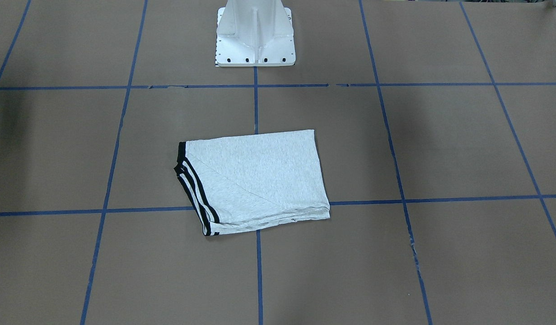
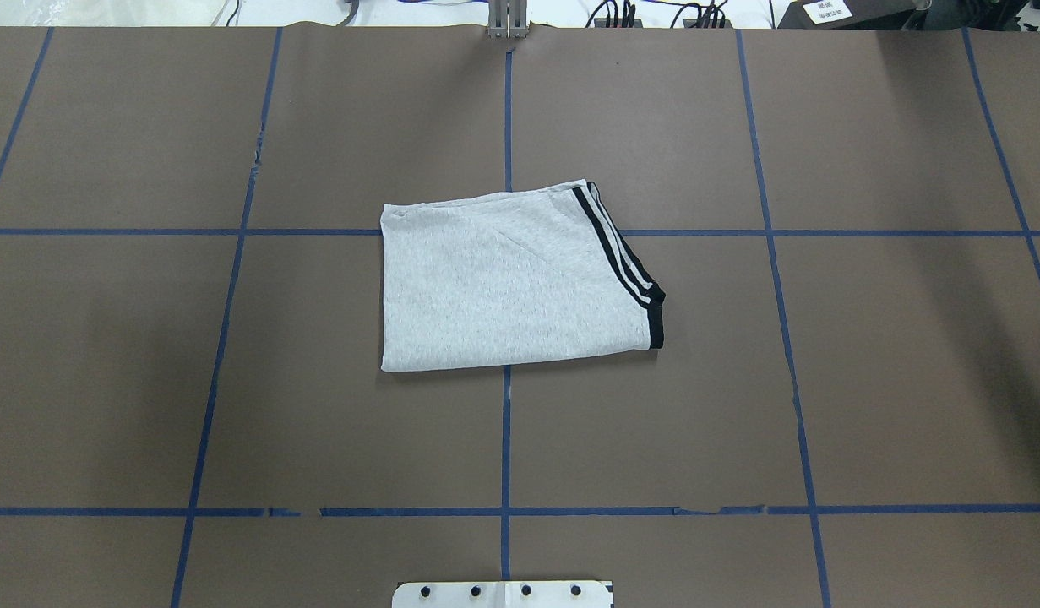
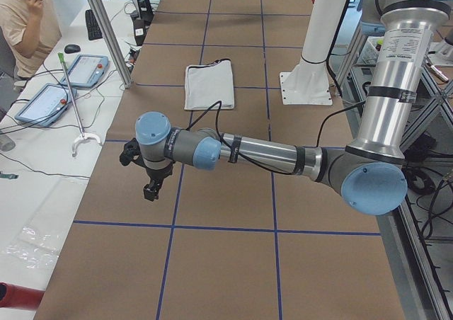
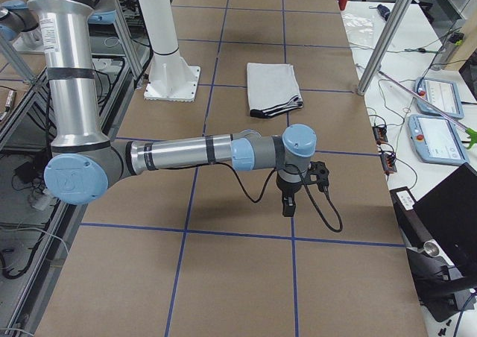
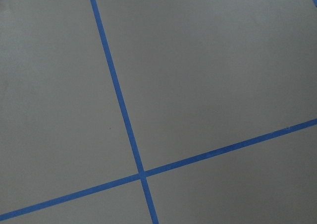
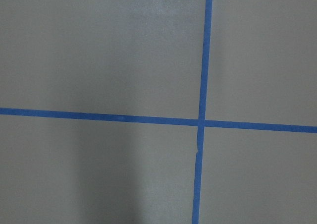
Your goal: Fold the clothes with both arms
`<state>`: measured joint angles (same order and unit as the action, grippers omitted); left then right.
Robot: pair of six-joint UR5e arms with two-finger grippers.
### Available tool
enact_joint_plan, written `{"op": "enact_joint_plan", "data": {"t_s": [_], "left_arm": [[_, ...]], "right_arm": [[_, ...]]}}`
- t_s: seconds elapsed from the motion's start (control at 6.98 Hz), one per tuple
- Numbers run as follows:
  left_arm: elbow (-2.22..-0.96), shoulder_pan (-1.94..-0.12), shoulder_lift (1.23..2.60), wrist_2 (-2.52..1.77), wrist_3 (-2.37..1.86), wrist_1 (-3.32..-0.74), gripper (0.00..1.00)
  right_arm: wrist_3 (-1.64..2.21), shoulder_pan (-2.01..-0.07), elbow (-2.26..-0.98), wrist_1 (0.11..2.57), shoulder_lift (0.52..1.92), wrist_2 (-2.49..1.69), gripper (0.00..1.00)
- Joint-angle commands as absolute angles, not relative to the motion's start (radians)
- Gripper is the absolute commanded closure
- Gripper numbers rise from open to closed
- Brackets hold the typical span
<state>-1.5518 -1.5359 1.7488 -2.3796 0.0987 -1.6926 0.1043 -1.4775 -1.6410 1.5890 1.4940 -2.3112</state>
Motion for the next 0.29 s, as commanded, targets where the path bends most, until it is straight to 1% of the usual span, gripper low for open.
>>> {"op": "enact_joint_plan", "data": {"t_s": [0.0,0.14], "left_arm": [[-1.554,-1.536,1.752,-2.382,0.098,-1.698,0.0],[-1.554,-1.536,1.752,-2.384,0.097,-1.7,0.0]], "right_arm": [[0.11,-1.477,-1.637,1.589,1.493,-2.319,0.0],[0.112,-1.477,-1.632,1.589,1.493,-2.321,0.0]]}}
